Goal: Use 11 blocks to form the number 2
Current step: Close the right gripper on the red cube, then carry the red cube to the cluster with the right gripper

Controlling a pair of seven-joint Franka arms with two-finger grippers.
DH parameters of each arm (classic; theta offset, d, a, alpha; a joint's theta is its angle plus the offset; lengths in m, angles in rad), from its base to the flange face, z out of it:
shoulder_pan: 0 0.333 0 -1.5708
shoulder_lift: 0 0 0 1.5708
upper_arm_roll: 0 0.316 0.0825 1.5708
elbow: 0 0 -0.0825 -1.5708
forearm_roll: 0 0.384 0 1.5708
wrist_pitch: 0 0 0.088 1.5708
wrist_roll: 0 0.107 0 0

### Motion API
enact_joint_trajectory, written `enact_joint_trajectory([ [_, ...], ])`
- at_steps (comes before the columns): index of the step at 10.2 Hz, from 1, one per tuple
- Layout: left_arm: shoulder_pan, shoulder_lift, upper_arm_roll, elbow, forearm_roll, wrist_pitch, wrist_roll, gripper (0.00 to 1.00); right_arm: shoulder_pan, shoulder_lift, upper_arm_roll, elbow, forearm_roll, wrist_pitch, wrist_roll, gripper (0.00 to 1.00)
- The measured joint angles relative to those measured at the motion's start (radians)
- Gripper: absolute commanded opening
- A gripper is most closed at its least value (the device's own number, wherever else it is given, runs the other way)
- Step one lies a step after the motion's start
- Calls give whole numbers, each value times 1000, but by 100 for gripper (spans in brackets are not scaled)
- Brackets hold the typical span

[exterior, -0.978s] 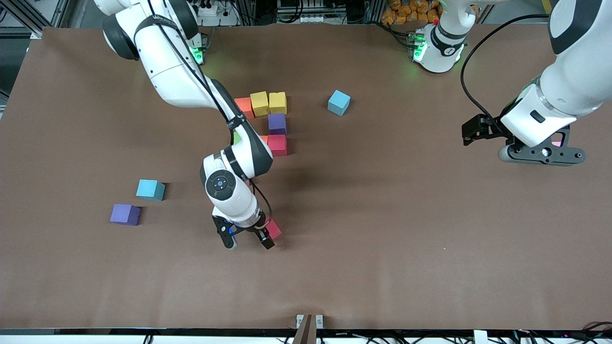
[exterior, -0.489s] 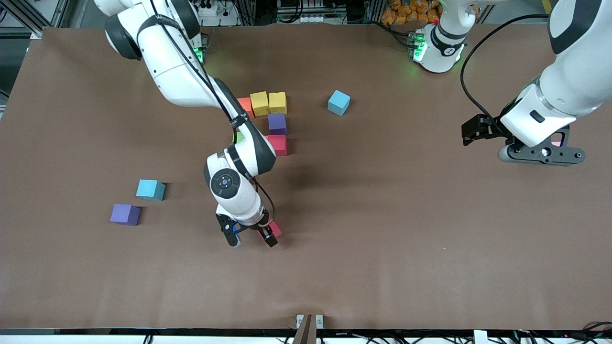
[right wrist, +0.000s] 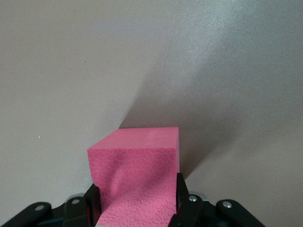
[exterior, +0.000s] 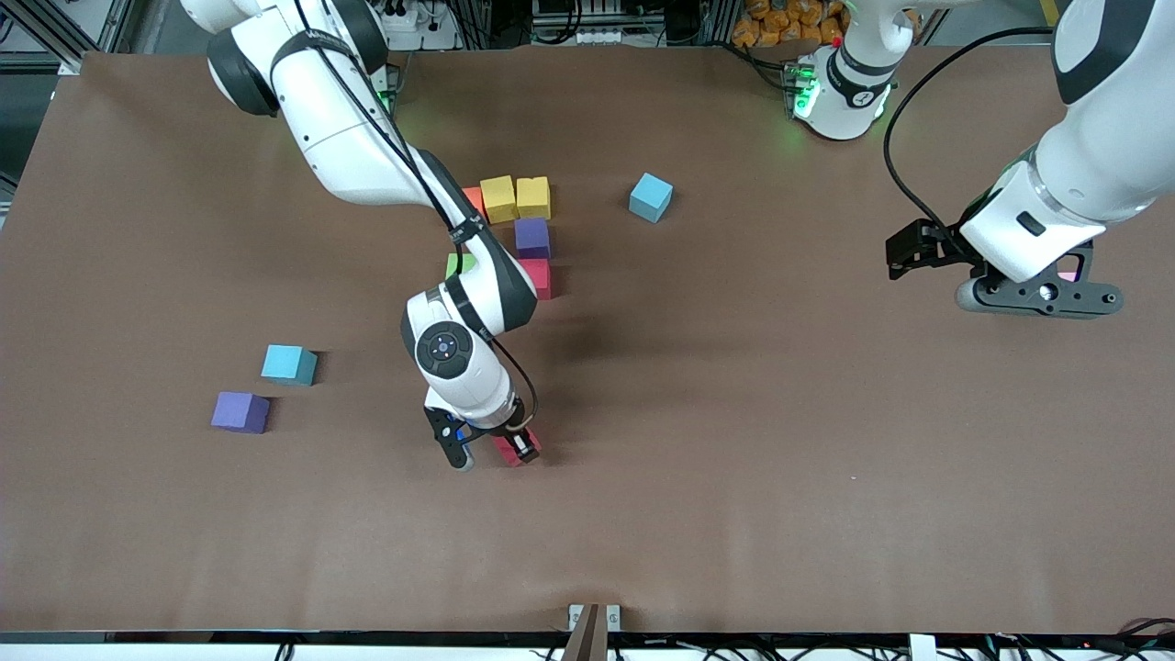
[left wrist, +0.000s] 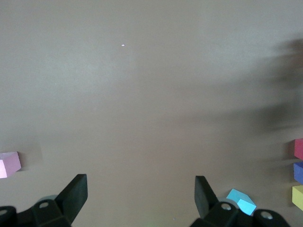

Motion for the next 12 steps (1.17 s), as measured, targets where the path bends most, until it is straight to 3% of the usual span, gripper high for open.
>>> enact_joint_trajectory([
  [2, 0, 0, 0, 0, 0, 0, 0, 100, 11, -4, 1, -5, 0, -2, 11, 0],
  [5, 0, 0, 0, 0, 0, 1, 0, 100, 18, -66, 17, -96, 17, -14, 95, 0],
  [12, -1, 0, 0, 0, 0, 3, 0, 100, -59, -364, 114, -491, 50, -10, 256, 0],
])
